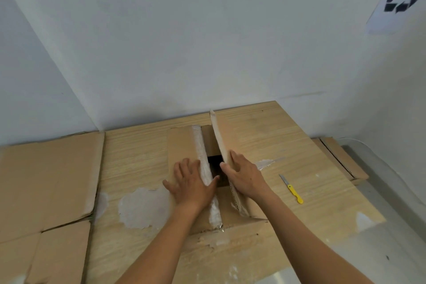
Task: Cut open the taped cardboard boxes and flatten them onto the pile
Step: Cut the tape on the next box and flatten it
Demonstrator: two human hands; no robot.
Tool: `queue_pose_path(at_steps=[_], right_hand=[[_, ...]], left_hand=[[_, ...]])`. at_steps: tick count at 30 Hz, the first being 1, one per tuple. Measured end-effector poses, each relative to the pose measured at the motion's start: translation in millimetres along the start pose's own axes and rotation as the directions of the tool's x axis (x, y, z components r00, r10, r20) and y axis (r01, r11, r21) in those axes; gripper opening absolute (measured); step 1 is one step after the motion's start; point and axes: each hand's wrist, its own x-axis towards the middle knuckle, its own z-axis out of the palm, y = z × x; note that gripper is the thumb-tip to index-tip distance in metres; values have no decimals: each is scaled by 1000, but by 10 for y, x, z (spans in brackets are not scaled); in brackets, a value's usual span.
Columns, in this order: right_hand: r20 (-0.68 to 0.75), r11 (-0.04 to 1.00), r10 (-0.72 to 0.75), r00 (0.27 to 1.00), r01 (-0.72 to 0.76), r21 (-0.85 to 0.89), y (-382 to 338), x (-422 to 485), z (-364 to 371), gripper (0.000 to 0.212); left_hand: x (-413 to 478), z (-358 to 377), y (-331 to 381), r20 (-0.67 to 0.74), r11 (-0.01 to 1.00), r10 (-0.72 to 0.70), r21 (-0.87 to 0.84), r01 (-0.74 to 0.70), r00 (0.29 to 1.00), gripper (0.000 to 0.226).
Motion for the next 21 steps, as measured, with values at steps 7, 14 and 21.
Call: queue_pose_path(at_steps=[7, 14, 21], right_hand=[[27, 1000, 9, 1000, -9, 9, 16, -18, -24, 71], [13, 996, -51, 999, 50, 67, -3, -54, -149, 65], [-80, 998, -44, 996, 48, 49, 48, -125, -632, 44]], left_hand=[[60, -237, 18, -3, 962, -31, -270, 29, 1000, 75], [-163, -710, -222, -63, 753, 46, -653, -76, 997, 60], [-244, -1074, -841, -197, 859, 7, -501, -107, 980, 58]])
